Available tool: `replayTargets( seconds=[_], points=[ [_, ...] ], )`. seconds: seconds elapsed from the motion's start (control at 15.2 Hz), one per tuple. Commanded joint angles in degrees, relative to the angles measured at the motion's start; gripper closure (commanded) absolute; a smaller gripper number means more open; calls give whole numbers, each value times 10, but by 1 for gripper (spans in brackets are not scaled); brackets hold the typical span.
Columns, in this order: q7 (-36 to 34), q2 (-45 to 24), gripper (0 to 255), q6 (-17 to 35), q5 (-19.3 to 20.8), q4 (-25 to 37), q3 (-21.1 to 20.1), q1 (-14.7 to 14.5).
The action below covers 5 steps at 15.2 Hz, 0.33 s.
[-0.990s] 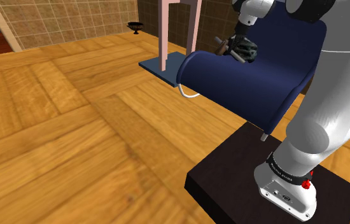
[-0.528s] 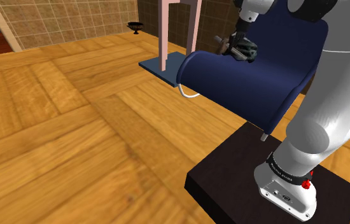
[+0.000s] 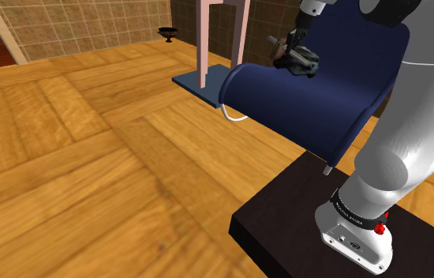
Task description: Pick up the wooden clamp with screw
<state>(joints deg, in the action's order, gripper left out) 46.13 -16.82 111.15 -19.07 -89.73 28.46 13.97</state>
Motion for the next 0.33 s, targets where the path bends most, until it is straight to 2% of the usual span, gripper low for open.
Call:
replayTargets(
  seconds=[0.0,0.26],
  points=[
    [-4,1,255,-14,2,14,1,1],
    [-7,1,255,-30,3,29,2,2]
  ],
)
